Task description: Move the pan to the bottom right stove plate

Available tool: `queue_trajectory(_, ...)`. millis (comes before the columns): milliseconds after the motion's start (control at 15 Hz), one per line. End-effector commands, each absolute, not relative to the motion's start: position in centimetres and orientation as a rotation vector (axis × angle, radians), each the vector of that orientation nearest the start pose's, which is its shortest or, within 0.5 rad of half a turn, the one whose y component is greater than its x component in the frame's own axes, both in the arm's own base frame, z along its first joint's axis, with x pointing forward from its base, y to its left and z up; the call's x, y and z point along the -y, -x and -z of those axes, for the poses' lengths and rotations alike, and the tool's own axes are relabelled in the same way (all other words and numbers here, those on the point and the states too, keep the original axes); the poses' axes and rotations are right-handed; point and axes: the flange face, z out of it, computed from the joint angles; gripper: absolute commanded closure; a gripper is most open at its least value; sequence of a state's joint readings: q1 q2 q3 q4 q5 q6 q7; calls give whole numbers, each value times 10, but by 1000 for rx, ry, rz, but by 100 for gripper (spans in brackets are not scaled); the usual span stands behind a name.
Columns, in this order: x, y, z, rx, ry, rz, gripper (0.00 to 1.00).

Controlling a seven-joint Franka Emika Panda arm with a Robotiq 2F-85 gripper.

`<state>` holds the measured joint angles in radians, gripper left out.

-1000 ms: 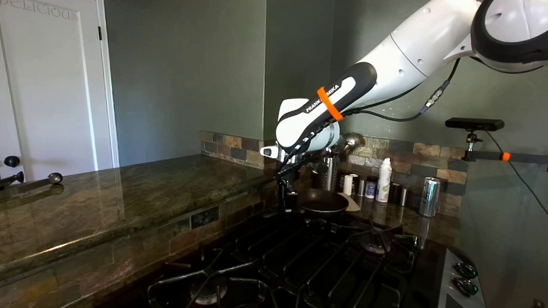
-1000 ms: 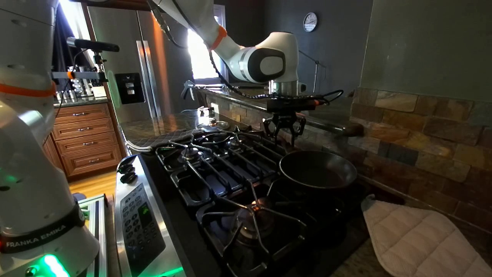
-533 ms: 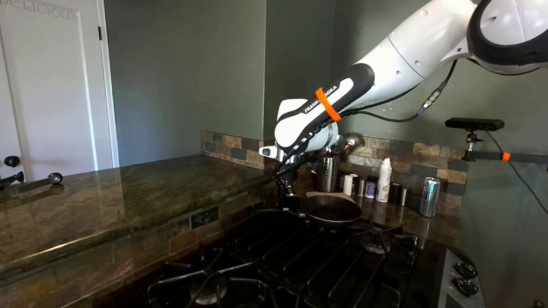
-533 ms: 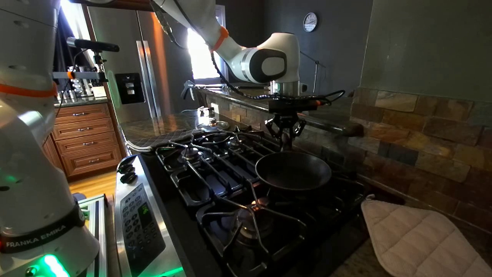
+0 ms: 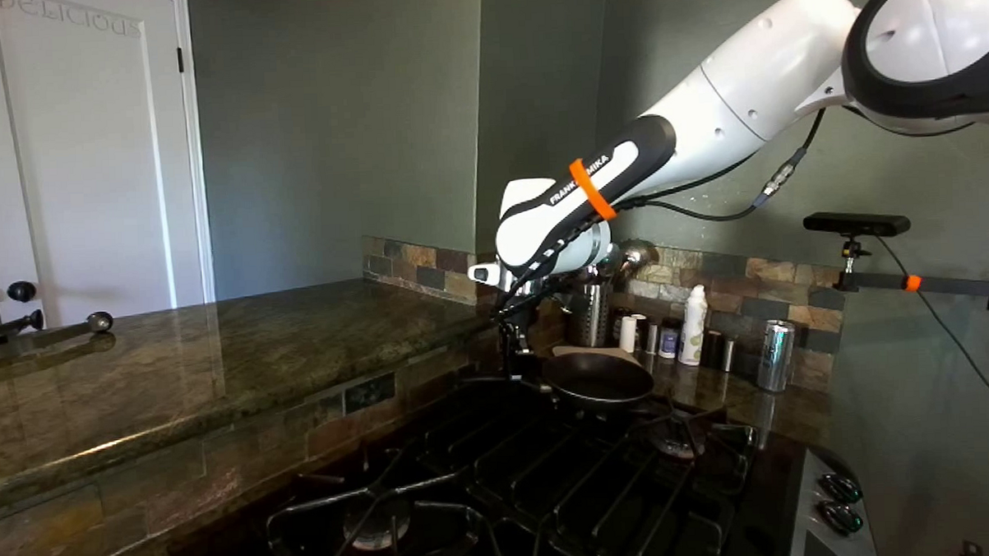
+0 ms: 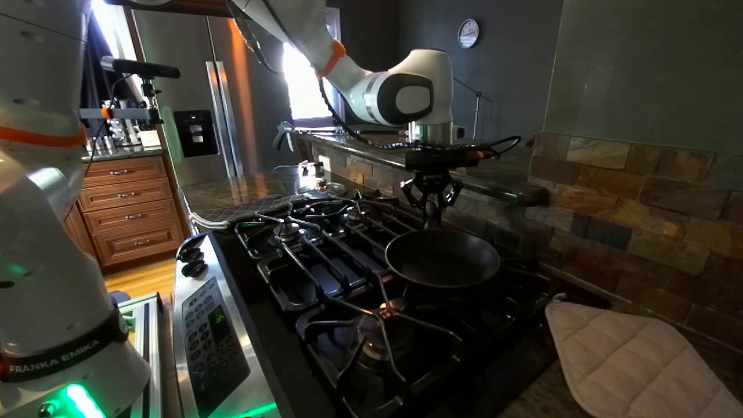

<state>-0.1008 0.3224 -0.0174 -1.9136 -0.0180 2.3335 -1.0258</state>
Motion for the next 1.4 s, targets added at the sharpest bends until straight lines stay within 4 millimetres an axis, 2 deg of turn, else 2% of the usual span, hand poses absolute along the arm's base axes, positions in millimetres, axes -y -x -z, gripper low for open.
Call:
queue_trajectory(0, 77, -616, -338, 1307, 2939, 64, 92)
queue_trajectory(533, 75, -581, -340, 1138, 3011, 81, 92)
queue_trajectory(1067, 69, -534, -343, 1234, 2969, 207, 92)
queue_trajectory(1333, 72, -516, -345, 1327, 2898, 286, 92)
